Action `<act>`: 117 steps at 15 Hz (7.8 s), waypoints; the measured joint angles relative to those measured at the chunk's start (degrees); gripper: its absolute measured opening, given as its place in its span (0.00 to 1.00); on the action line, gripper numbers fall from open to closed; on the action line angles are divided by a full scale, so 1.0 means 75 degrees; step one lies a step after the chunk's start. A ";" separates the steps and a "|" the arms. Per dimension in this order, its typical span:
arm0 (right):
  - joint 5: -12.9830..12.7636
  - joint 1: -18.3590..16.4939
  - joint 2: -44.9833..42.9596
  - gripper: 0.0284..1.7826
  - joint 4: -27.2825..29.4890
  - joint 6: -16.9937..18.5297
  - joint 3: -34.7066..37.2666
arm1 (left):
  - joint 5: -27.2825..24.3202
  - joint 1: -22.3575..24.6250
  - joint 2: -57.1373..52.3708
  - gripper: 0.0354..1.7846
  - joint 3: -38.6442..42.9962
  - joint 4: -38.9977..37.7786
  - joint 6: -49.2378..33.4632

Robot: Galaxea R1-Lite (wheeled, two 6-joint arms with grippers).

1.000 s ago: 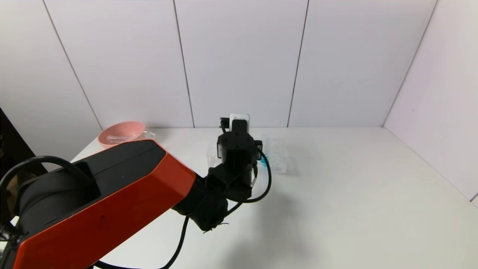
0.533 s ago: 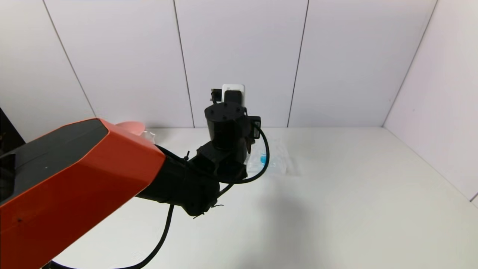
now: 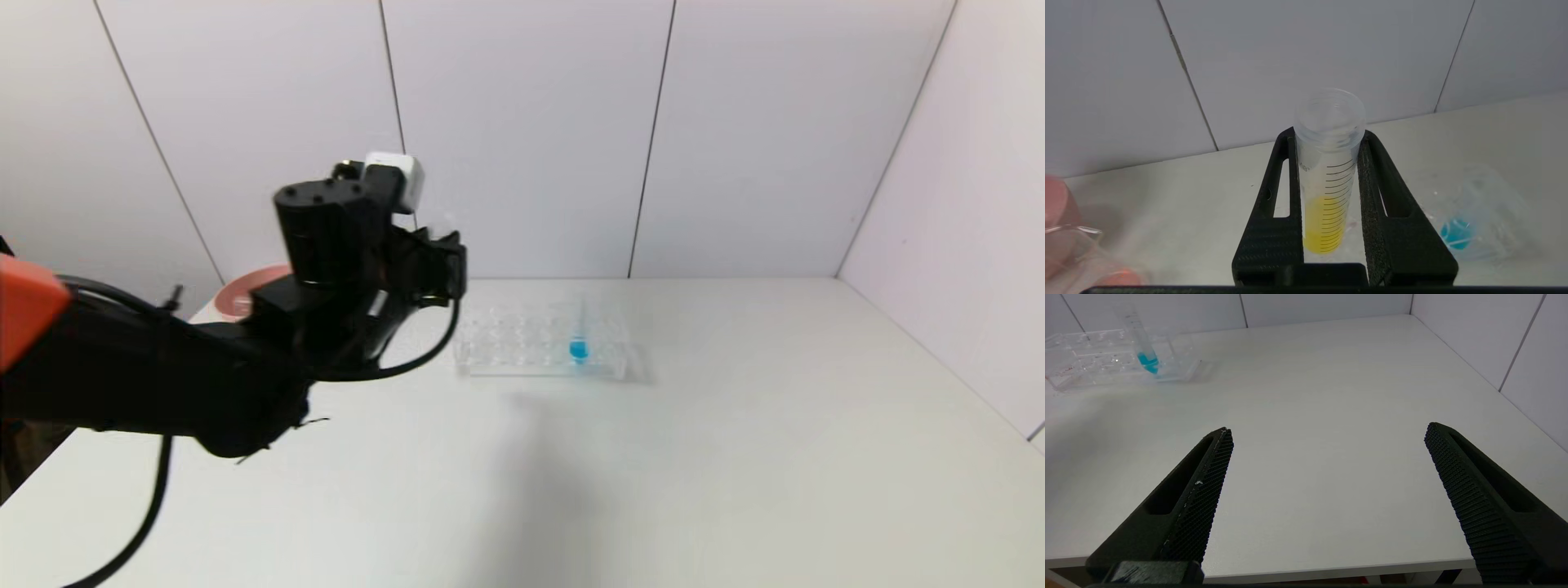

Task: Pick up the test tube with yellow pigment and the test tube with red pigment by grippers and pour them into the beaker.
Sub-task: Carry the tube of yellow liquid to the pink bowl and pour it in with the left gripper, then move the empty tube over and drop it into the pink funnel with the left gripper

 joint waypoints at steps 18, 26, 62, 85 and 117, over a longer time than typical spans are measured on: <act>0.0000 0.0000 0.0000 0.96 0.0000 0.0000 0.0000 | -0.7374 0.6841 -0.1224 0.22 -0.1408 0.6269 0.3160; 0.0000 0.0000 0.0000 0.96 0.0000 0.0000 0.0000 | -0.6778 0.6246 0.0497 0.22 -0.4406 0.9679 0.4844; 0.0000 0.0000 0.0000 0.96 0.0003 0.0000 0.0000 | -0.0730 0.4007 0.1949 0.22 -0.7633 1.3070 0.7565; 0.0000 0.0000 0.0000 0.96 0.0003 0.0000 0.0000 | 0.1343 0.3428 0.2235 0.22 -0.7688 1.2574 0.8056; 0.0000 0.0000 0.0000 0.96 0.0003 0.0000 0.0000 | -0.0242 0.4559 -0.0741 0.22 -0.0348 0.1573 -0.0637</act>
